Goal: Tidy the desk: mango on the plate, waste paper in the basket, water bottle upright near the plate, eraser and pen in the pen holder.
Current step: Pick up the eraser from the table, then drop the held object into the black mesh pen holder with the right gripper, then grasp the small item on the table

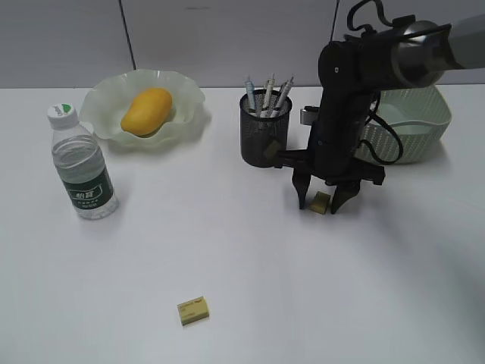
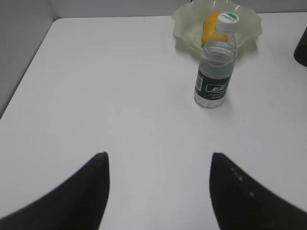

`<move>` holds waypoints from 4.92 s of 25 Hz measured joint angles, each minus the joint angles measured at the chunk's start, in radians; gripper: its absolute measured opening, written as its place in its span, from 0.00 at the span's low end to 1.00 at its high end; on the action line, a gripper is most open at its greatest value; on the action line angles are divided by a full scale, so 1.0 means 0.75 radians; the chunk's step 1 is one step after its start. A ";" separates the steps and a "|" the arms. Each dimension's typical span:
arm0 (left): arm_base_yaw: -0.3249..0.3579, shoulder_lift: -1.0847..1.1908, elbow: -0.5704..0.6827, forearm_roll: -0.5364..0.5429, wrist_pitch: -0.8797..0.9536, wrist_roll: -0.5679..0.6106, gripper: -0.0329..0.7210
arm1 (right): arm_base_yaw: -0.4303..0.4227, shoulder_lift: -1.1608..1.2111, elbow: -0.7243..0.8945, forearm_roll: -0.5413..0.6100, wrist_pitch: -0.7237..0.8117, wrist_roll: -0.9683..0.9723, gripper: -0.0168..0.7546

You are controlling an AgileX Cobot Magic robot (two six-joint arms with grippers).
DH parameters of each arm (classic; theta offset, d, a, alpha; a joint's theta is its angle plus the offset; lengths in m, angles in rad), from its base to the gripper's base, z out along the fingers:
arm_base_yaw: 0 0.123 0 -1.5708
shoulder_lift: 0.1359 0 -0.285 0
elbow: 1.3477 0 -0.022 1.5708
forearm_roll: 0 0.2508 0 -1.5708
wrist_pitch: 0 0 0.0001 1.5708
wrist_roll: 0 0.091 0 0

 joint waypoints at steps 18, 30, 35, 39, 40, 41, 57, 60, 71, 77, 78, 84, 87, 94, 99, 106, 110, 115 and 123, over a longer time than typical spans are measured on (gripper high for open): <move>0.000 0.000 0.000 0.000 0.000 0.000 0.70 | 0.000 0.017 -0.175 0.000 0.114 -0.127 0.31; 0.000 0.000 0.000 0.000 0.000 0.000 0.70 | 0.000 -0.013 -0.485 -0.056 0.371 -0.290 0.30; 0.000 0.000 0.000 0.000 0.000 0.000 0.70 | 0.000 -0.027 -0.682 -0.051 0.374 -0.355 0.30; 0.000 0.000 0.000 0.000 0.000 0.000 0.70 | 0.000 -0.030 -0.802 -0.009 0.357 -0.425 0.30; 0.000 0.000 0.000 0.000 0.000 0.000 0.70 | 0.000 -0.031 -0.815 -0.004 0.335 -0.435 0.30; 0.000 0.000 0.000 0.000 0.000 0.000 0.70 | 0.000 -0.031 -0.819 0.003 0.316 -0.446 0.30; 0.000 0.000 0.000 0.000 0.000 0.000 0.70 | 0.000 0.106 -0.822 0.096 0.119 -0.490 0.30; 0.000 0.000 0.000 0.000 0.000 0.000 0.70 | 0.000 0.115 -0.822 0.100 0.118 -0.490 0.33; 0.000 0.000 0.000 0.000 0.000 0.000 0.70 | 0.000 0.136 -0.822 0.116 0.116 -0.491 0.79; 0.000 0.000 0.000 0.000 0.000 0.000 0.70 | 0.000 0.114 -0.922 0.116 0.257 -0.491 0.74; 0.000 0.000 0.000 0.000 0.000 0.000 0.70 | 0.000 0.107 -0.954 0.114 0.305 -0.491 0.74; 0.000 0.000 0.000 0.000 0.000 0.000 0.70 | 0.000 0.058 -1.106 0.090 0.368 -0.516 0.72; 0.000 0.000 0.000 0.000 0.000 0.000 0.70 | -0.006 0.031 -1.111 0.051 0.374 -0.601 0.72; 0.000 0.000 0.000 0.000 0.000 0.000 0.70 | -0.141 -0.018 -1.111 0.015 0.377 -0.630 0.72; 0.000 0.000 0.000 0.000 0.000 0.000 0.70 | -0.304 -0.066 -1.111 0.002 0.377 -0.675 0.72; 0.000 0.000 0.000 0.000 0.000 0.000 0.70 | -0.380 -0.133 -1.079 -0.006 0.377 -0.733 0.72; 0.000 0.000 0.000 0.000 0.000 0.000 0.70 | -0.374 -0.291 -0.853 0.000 0.377 -0.813 0.72; 0.000 0.000 0.000 0.000 0.000 0.000 0.70 | -0.374 -0.593 -0.374 -0.008 0.377 -0.834 0.72; 0.000 0.000 0.000 0.000 0.000 0.000 0.70 | -0.374 -1.145 0.293 -0.052 0.372 -0.793 0.72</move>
